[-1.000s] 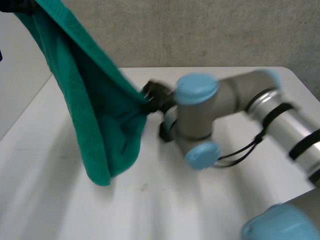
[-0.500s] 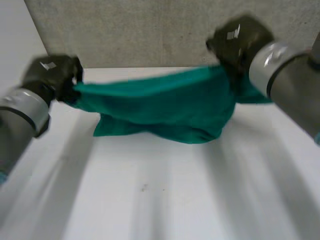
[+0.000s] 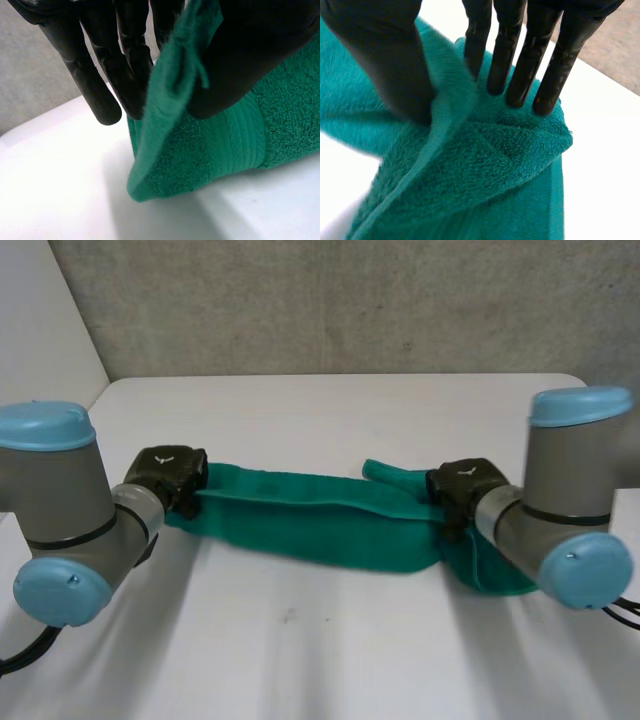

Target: Fold the towel.

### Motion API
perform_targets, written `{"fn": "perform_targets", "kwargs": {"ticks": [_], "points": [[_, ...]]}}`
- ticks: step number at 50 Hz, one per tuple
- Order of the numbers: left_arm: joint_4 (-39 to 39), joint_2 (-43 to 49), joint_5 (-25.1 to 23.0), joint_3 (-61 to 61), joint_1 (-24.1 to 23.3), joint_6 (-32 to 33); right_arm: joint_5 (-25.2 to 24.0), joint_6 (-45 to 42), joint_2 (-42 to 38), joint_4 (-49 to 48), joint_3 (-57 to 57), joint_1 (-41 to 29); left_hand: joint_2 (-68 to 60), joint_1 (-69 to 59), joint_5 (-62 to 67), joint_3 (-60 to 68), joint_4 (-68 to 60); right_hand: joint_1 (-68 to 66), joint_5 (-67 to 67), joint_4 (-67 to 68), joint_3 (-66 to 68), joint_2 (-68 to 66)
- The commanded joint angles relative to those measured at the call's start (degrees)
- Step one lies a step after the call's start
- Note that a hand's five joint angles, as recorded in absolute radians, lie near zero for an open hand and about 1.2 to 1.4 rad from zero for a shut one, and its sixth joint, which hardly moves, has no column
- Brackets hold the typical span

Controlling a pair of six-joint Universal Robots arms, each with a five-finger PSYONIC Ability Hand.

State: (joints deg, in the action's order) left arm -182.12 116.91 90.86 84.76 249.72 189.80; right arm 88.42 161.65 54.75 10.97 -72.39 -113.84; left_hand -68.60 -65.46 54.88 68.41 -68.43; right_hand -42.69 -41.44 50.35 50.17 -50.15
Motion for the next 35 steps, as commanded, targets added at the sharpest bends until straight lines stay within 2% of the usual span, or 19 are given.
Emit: {"fn": "perform_targets", "kwargs": {"ticks": [1, 9, 12, 16, 21, 24, 35], "points": [[0.0, -2.1, 0.9, 0.2, 0.3, 0.0, -12.3, 18.8, 8.9, -1.4, -11.0, 7.8, -11.4, -14.5, 15.1, 11.6, -11.6, 29.9, 38.7, -37.6, -37.4, 37.4], [-1.3, -2.0, 2.5, -0.3, 1.9, 0.0, -17.6, 19.4, 16.7, -1.7, -19.7, 12.8, -11.4, -14.5, 15.1, 11.6, -11.6, 32.7, 41.4, -40.4, -40.2, 40.1], [-2.5, -2.0, 4.5, -0.4, 3.4, 0.2, -19.5, 16.3, 19.0, -1.7, -21.4, 14.0, -11.4, -14.5, 15.1, 11.6, -11.6, 32.7, 41.4, -40.4, -40.2, 40.1], [-2.8, -2.1, 5.5, -0.4, 4.3, 0.2, -20.4, 6.2, 20.5, -1.2, -24.4, 16.5, -11.4, -14.5, 15.1, 11.6, -11.6, 27.6, 36.3, -35.2, -35.0, 35.0], [-2.5, -2.3, 5.2, -0.2, 4.7, 0.2, -19.9, -6.7, 20.6, -1.7, -28.8, 18.6, -11.4, -14.5, 15.1, 11.6, -11.6, 22.9, 31.6, -30.5, -30.3, 30.3], [-2.5, -2.3, 5.1, 0.1, 4.7, 0.2, -20.0, -9.3, 20.1, -2.2, -29.9, 18.7, -11.4, -14.5, 15.1, 11.6, -11.6, 21.2, 29.9, -28.8, -28.7, 28.6], [-2.5, -1.3, 5.1, -0.2, 4.5, 0.2, -20.0, -8.9, 14.6, -8.1, -30.5, 18.4, -11.4, -14.5, 15.1, 11.6, -11.6, 18.8, 27.6, -26.5, -26.3, 26.3]]}}
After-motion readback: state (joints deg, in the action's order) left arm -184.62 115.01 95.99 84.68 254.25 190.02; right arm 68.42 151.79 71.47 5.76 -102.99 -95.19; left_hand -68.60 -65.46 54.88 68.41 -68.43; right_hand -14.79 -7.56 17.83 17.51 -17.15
